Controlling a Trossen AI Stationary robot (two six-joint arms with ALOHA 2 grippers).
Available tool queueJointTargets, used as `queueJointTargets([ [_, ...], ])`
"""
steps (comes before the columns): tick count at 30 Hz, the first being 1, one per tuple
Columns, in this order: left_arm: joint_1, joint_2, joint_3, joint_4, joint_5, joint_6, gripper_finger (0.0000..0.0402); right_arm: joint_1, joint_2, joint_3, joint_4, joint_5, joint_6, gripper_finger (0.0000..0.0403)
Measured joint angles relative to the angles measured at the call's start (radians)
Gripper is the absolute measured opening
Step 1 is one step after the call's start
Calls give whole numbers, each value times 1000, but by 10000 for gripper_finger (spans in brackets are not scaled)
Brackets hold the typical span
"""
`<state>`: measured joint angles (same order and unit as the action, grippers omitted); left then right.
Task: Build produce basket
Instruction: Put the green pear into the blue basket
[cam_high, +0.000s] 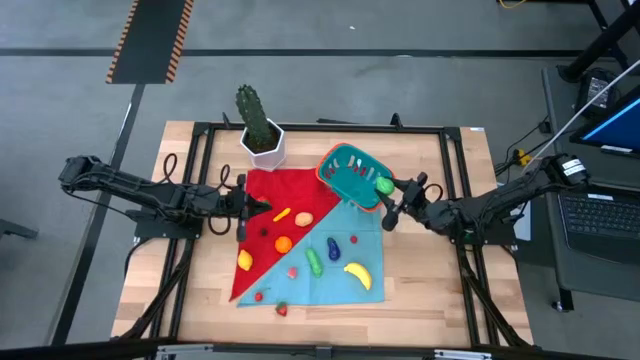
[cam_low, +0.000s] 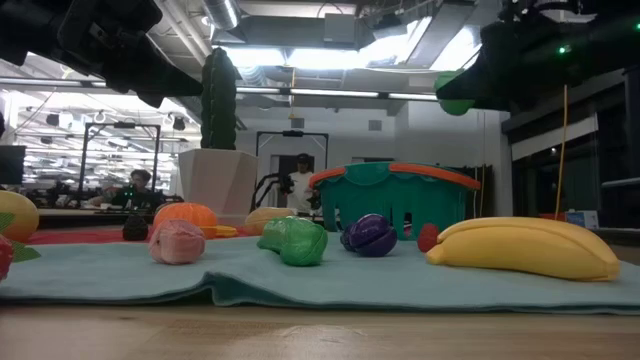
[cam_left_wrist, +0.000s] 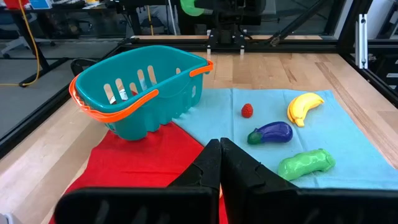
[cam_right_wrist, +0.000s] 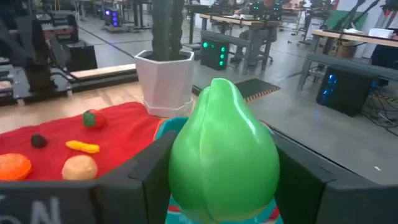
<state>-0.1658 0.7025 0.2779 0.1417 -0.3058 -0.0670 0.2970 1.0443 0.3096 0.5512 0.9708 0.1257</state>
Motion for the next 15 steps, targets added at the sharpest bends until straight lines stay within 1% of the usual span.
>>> queueJointTargets([
  [4, 0, 0, 0, 0, 0, 48, 0, -37, 0, 0, 2, -25, -10, 215],
  [9, 0, 0, 0, 0, -1, 78, 0, -134, 0, 25, -16, -134, -29, 215],
  [12, 0, 0, 0, 0, -1, 89, 0, -204, 0, 72, -101, -201, -52, 215],
  [15, 0, 0, 0, 0, -1, 104, 0, -270, 0, 134, -215, -241, -52, 215],
])
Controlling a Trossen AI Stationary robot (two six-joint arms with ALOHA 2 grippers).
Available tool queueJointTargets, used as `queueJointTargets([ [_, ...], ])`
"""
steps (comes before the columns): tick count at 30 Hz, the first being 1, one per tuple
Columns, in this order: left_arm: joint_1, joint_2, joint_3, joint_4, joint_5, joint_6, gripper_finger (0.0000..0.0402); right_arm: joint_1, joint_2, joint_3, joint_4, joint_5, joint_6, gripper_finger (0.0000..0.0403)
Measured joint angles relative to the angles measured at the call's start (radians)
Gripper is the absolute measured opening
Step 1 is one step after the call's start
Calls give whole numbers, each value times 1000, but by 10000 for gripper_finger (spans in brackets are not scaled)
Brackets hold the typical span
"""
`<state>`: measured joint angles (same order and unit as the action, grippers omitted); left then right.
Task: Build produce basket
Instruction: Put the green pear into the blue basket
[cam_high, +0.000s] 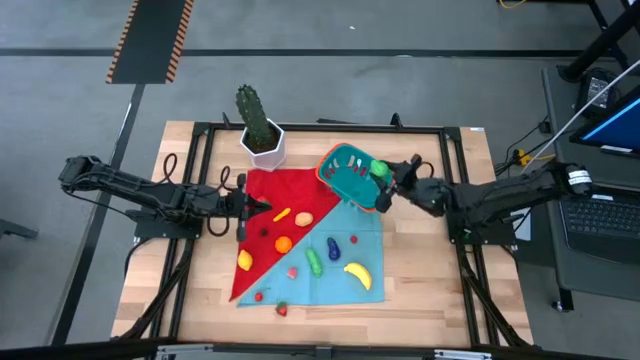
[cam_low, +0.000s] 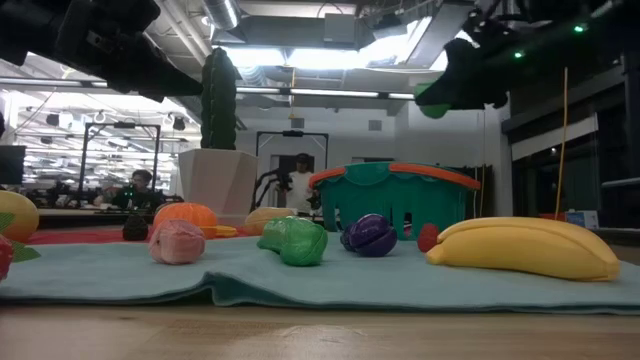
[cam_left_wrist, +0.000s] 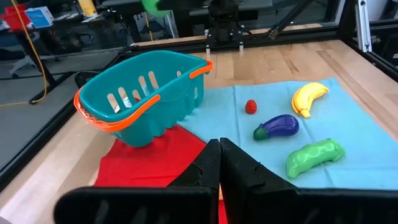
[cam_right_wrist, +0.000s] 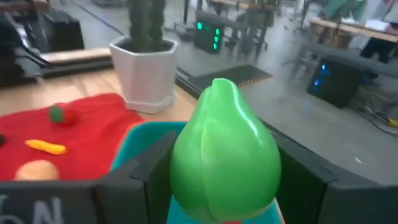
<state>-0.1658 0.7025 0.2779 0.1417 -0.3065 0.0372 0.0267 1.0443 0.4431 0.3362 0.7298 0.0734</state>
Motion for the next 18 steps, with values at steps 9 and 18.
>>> queueJointTargets([
  [9, 0, 0, 0, 0, 0, -1, 0, -133, 0, 161, -340, -219, 48, 215],
  [18, 0, 0, 0, 0, 0, -1, 0, -198, 26, 332, -725, -425, 75, 215],
])
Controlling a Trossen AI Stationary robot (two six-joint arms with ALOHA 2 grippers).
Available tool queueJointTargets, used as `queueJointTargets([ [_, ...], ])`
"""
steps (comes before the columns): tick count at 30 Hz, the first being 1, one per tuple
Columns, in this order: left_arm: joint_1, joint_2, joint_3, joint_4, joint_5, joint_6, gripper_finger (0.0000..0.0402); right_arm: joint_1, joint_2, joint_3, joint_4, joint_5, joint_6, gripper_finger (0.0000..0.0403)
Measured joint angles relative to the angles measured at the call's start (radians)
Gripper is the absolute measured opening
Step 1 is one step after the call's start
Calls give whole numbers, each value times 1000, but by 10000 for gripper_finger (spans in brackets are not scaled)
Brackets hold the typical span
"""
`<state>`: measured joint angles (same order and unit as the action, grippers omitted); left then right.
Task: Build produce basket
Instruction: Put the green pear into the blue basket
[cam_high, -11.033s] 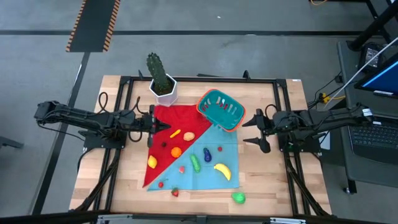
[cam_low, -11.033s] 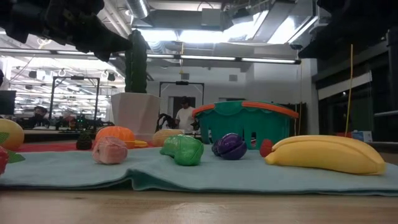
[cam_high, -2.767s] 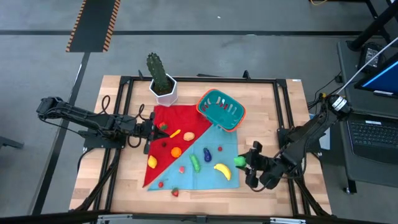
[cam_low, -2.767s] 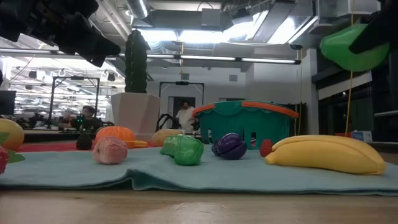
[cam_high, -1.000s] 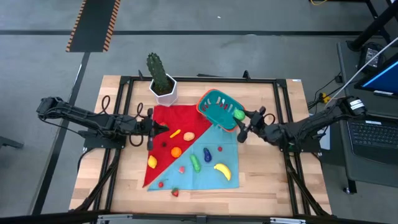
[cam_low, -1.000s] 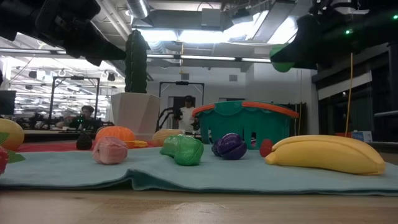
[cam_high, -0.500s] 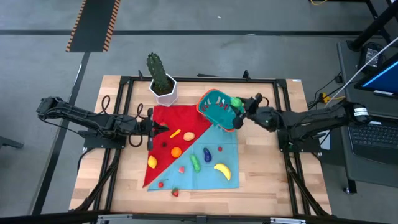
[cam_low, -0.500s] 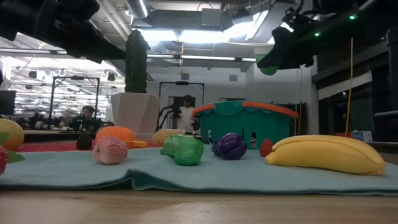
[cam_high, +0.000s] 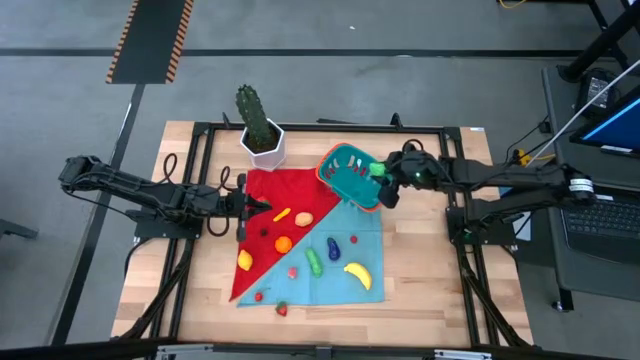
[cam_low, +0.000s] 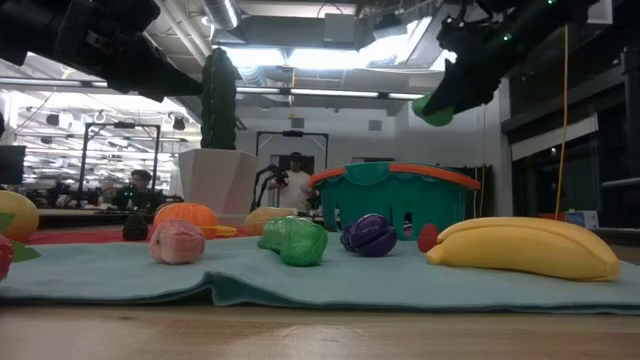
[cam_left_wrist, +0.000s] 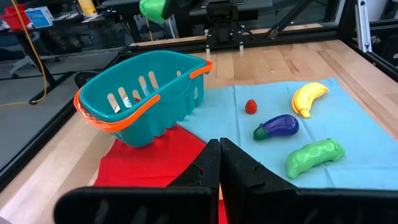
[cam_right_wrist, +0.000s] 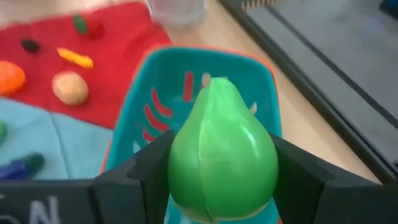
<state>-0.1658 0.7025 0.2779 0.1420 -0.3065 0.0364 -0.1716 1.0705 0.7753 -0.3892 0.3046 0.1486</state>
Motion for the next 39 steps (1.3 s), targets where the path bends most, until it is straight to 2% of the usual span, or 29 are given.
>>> queueJointTargets([
  [4, 0, 0, 0, 0, 0, 0, 0, -9, 30, 39, -69, -2, -16, 215],
  [12, 0, 0, 0, 0, 0, 0, 0, -9, 87, 47, -74, -3, -24, 215],
  [27, 0, 0, 0, 0, 0, -1, 0, -100, 298, 47, -16, -46, -101, 215],
  [39, 0, 0, 0, 0, 0, 0, 0, -120, 383, 47, -2, -90, -109, 215],
])
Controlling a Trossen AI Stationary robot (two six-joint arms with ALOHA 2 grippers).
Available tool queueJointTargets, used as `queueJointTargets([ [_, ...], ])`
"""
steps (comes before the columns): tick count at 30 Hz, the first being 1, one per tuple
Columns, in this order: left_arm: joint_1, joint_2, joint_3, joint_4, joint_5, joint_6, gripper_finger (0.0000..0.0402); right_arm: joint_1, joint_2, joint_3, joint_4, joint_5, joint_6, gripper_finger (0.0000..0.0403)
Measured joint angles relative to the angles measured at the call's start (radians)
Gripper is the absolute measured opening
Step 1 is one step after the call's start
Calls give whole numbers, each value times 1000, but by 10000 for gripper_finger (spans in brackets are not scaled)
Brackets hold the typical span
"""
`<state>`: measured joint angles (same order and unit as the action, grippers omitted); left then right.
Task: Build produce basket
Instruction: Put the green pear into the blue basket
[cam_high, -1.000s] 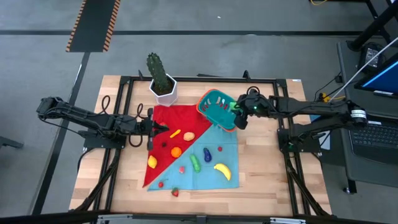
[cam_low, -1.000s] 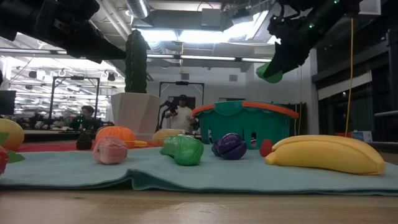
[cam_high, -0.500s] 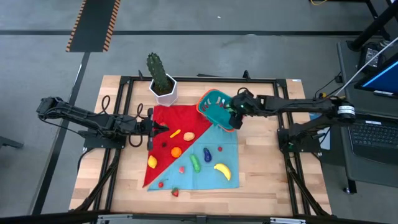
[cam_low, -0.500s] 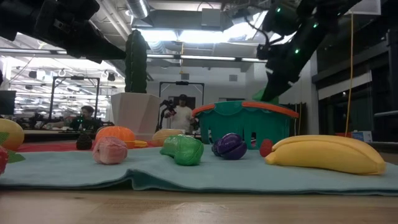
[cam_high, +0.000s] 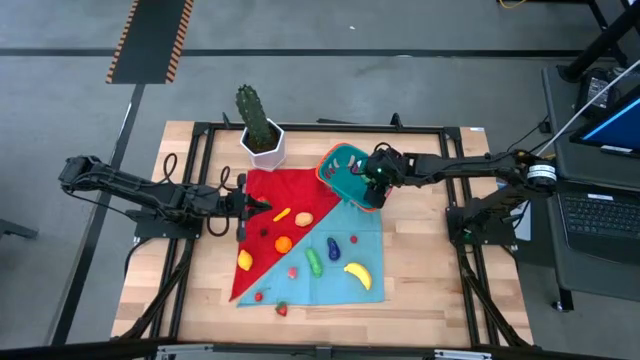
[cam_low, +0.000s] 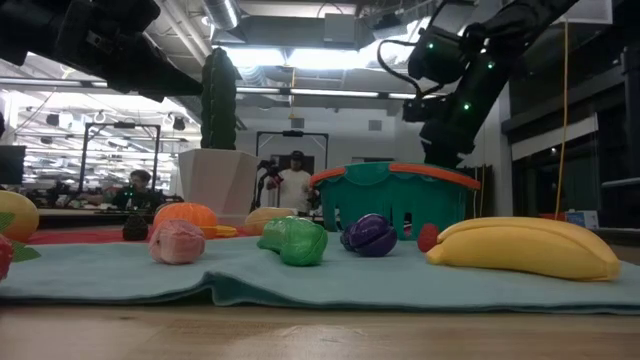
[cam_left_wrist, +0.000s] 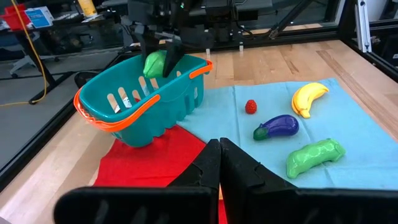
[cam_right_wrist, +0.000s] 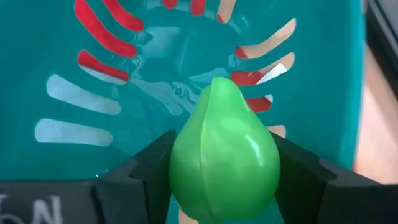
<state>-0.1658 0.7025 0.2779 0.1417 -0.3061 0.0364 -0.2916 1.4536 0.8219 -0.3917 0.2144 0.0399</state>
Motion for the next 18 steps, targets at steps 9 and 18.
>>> queueJointTargets([
  [9, 0, 0, 0, 0, 0, 0, 0, 0, 25, 0, 19, 0, -23, 216],
  [18, 0, 0, 0, -3, 0, 1, 0, 0, 23, 0, 14, 2, 6, 288],
])
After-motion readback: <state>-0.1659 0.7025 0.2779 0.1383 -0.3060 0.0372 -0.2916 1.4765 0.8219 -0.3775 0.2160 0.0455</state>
